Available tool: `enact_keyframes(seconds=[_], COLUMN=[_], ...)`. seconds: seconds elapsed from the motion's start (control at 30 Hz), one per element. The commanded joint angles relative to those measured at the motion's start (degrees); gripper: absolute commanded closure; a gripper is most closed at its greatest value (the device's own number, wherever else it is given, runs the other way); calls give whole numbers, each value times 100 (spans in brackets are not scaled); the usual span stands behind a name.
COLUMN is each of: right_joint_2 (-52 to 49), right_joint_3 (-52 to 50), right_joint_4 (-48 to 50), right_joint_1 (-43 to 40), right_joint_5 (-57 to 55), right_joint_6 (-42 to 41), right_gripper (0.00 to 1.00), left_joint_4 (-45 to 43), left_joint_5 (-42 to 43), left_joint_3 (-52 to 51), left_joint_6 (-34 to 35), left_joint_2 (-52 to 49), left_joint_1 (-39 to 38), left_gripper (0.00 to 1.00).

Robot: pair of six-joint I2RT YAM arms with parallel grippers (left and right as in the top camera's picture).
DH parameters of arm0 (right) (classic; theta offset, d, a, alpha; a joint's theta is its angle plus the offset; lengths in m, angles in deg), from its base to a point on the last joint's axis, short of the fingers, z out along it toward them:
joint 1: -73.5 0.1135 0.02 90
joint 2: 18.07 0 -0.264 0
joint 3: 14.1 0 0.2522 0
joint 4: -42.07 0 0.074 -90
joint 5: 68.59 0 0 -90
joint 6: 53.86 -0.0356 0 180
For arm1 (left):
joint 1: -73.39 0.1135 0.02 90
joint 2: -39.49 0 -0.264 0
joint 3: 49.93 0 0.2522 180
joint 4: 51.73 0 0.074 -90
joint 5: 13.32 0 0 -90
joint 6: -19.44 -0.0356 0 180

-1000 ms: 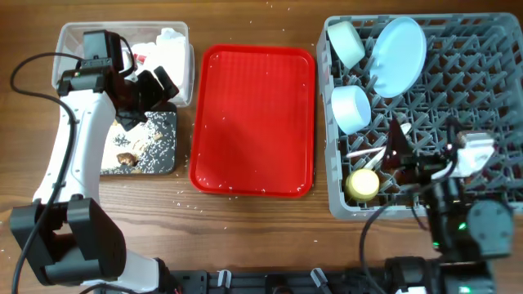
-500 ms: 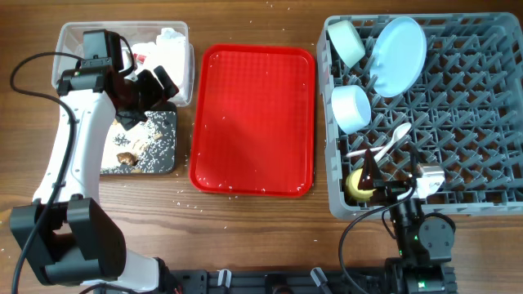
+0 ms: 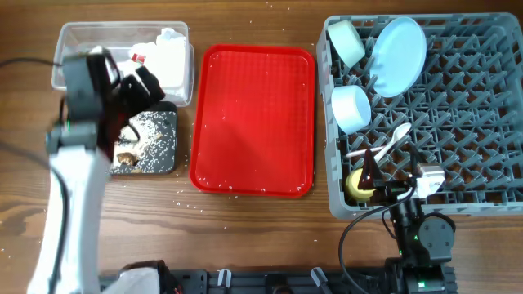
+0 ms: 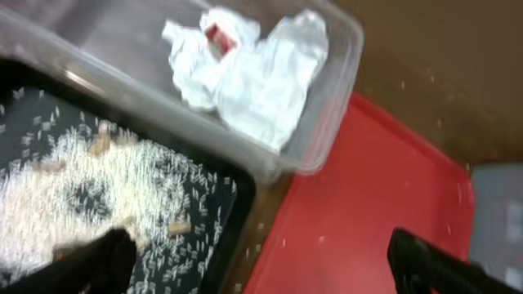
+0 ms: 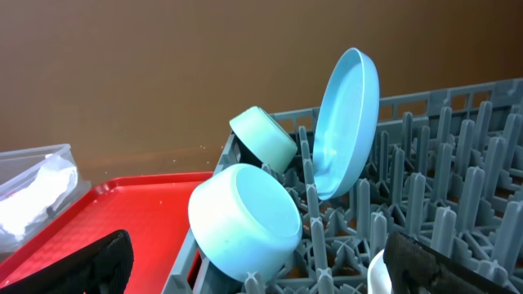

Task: Sort waste into correct bins and load items into the dishwasher rack

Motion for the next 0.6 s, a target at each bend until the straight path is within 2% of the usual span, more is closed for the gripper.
enact_keyframes(seconds=[0.0,0.07,0.17,0.27,0.37,0.53,0.57], right_joint_2=[35,35,35,35,35,35,35], right_joint_3=[-9,-9,-9,-9,-9,-9,-9], right_joint_4=[11,11,11,11,11,11,11], right_joint_1=[22,22,22,22,22,22,22], right_joint_5=[-50,-50,-50,-50,-50,-52,-50], right_joint_6=[-42,-42,-42,-42,-42,-44,-44], right_gripper=[0,0,0,0,0,0,0], left_joint_4=[-1346,-2393,-3058,-3595,-3694,-3659,-3407], left_joint_5=[496,649,645,643,525,-208,-328], left_joint_3=[-2129,-3617,-4706,-5545,-6041,-6478,-6478], left_joint_6=[-179,-179,-232,-835,-1257,-1257,-1257], left_joint_2=[1834,3342,4522,5392,6041,6673,6798], left_joint_1=[7,7,7,-22,-31,-31,-31], left_gripper=[0,0,0,0,0,0,0])
